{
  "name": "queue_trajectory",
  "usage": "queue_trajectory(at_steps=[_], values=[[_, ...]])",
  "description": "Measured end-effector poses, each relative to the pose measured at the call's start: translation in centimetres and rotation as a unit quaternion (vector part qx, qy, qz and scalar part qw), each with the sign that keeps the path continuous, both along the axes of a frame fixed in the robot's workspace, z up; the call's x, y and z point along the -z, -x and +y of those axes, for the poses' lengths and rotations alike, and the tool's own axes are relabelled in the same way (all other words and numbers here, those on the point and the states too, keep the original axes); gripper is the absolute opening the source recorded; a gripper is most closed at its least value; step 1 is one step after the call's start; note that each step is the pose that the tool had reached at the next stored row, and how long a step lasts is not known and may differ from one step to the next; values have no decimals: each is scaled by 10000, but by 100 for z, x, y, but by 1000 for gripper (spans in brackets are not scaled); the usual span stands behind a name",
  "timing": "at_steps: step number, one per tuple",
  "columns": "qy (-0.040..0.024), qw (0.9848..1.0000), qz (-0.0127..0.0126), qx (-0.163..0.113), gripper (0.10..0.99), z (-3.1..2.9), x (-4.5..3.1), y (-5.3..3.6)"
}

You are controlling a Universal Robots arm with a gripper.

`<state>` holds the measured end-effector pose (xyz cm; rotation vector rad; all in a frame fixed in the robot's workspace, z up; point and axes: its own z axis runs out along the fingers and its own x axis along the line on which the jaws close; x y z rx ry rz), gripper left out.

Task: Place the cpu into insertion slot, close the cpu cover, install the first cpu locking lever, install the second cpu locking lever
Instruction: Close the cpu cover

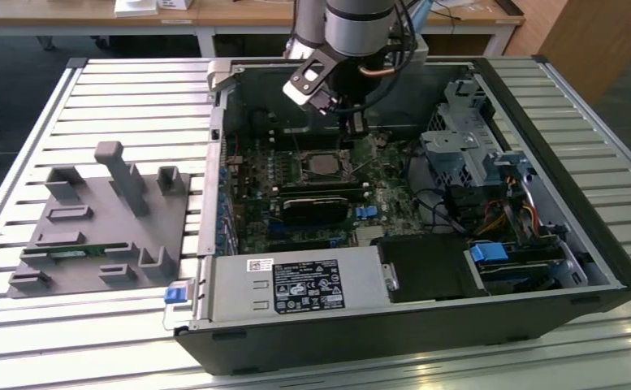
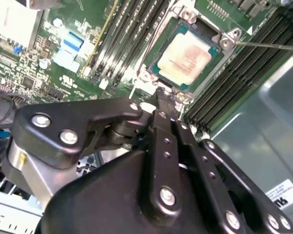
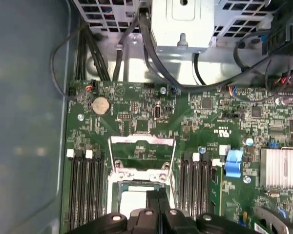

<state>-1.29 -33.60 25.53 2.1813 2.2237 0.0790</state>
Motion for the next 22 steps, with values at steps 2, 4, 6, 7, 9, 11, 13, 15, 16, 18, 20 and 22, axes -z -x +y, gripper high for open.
queue_trajectory(at_steps=[2,4,6,7,9,11,13,15,16,18,20,22], values=[[-4,10000,2,1,106,0,0,-23],[-8,10000,4,1,106,0,1,-50],[-9,10000,6,0,106,0,1,-82],[-8,10000,6,0,106,0,1,-99],[-8,10000,8,1,106,0,1,-141],[-8,10000,14,1,106,0,1,-183],[-8,10000,15,0,106,0,1,-195],[-8,10000,16,1,106,0,1,-195],[-8,10000,15,1,106,0,1,-195],[-8,10000,15,1,106,0,1,-196],[-8,10000,15,0,106,1,-1,-196],[-9,10000,15,0,106,4,-6,-198]])
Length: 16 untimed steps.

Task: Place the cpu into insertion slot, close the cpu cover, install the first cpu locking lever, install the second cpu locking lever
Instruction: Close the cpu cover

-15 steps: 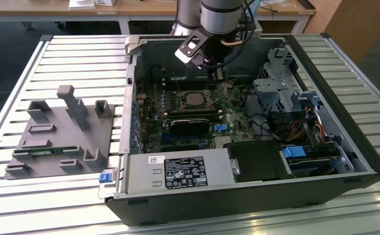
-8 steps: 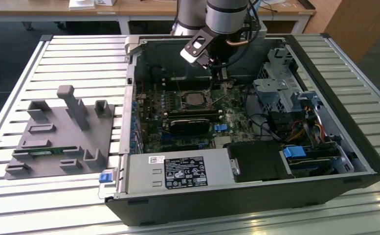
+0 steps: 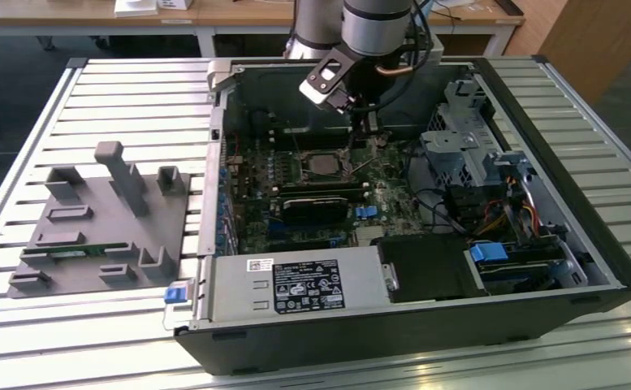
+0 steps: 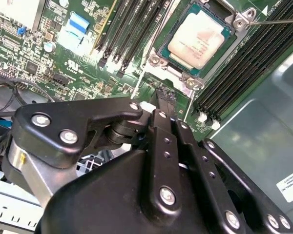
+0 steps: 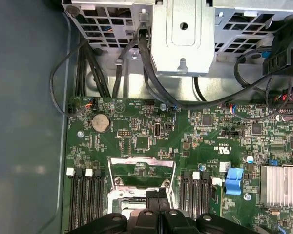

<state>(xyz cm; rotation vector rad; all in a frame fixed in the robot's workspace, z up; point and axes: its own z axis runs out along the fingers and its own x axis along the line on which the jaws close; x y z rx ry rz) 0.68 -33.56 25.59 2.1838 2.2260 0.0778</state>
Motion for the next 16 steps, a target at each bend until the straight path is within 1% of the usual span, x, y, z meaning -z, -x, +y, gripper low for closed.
queue_trajectory(at_steps=[5,9,12,16], values=[[1,10000,10,0,106,44,-1,-54],[0,10000,20,0,106,54,-2,-106],[0,10000,33,0,106,62,-2,-168],[1,10000,43,0,106,66,-3,-246]])
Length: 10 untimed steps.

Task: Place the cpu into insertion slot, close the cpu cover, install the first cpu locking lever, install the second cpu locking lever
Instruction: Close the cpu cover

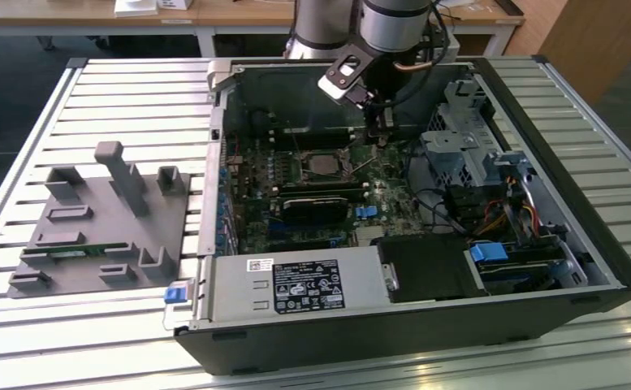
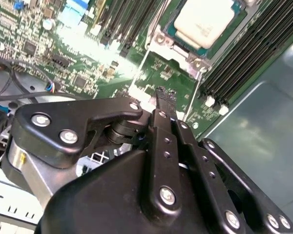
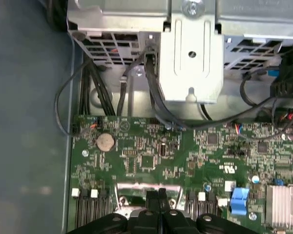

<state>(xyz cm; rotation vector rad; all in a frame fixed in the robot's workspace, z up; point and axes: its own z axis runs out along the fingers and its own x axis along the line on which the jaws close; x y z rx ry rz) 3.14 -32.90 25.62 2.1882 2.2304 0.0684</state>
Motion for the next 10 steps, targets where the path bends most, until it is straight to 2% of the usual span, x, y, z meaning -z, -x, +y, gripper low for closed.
queue_trajectory(at_steps=[4,10], values=[[-1,10000,9,0,106,13,1,-76],[0,10000,52,0,106,41,3,-197]])
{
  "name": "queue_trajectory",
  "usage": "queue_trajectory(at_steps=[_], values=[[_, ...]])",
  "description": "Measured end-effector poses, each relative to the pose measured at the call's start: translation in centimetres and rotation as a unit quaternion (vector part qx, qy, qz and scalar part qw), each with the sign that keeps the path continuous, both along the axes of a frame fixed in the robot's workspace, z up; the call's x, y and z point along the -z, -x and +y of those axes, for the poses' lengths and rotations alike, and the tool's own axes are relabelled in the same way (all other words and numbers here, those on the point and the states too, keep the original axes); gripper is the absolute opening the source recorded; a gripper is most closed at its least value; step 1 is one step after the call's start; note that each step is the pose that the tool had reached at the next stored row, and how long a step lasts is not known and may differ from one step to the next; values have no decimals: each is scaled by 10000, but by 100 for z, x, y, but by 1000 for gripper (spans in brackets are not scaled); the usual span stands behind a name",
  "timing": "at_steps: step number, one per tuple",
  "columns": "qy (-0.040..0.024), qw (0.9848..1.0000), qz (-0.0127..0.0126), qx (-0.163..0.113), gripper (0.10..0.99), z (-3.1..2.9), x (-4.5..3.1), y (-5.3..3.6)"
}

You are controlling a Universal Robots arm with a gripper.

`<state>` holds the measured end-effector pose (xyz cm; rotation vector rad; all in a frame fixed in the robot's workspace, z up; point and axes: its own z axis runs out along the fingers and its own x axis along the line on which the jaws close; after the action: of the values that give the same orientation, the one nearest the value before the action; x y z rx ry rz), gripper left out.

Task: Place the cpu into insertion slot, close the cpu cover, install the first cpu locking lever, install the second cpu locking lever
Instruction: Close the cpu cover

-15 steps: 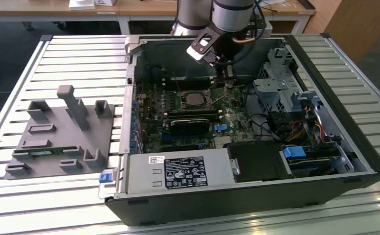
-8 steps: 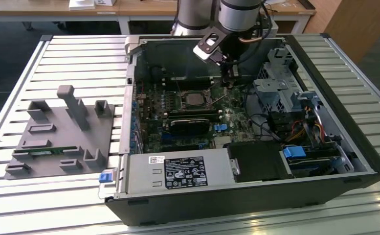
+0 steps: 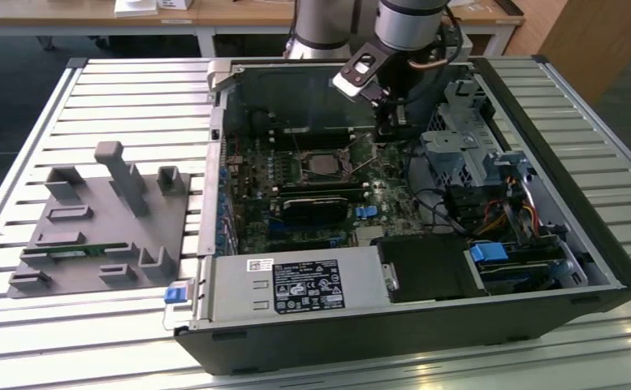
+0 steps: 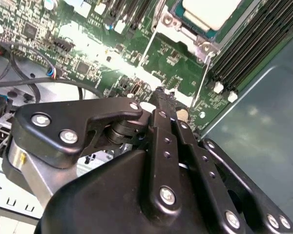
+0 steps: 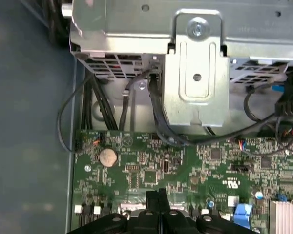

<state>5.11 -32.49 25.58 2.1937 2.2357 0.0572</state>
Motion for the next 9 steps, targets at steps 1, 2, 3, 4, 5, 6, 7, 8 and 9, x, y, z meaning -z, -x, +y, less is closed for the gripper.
queue_trajectory(at_steps=[1,2,3,4,5,6,7,8,9], values=[[1,10000,8,0,106,3,2,-25],[2,10000,16,1,106,6,3,-48],[2,10000,22,0,106,8,6,-70],[2,10000,28,0,106,9,9,-92],[2,10000,34,0,106,10,14,-113],[2,10000,39,1,106,10,19,-135],[1,10000,42,0,106,11,28,-150],[2,10000,46,0,106,11,42,-153],[2,10000,52,0,106,11,61,-153]])
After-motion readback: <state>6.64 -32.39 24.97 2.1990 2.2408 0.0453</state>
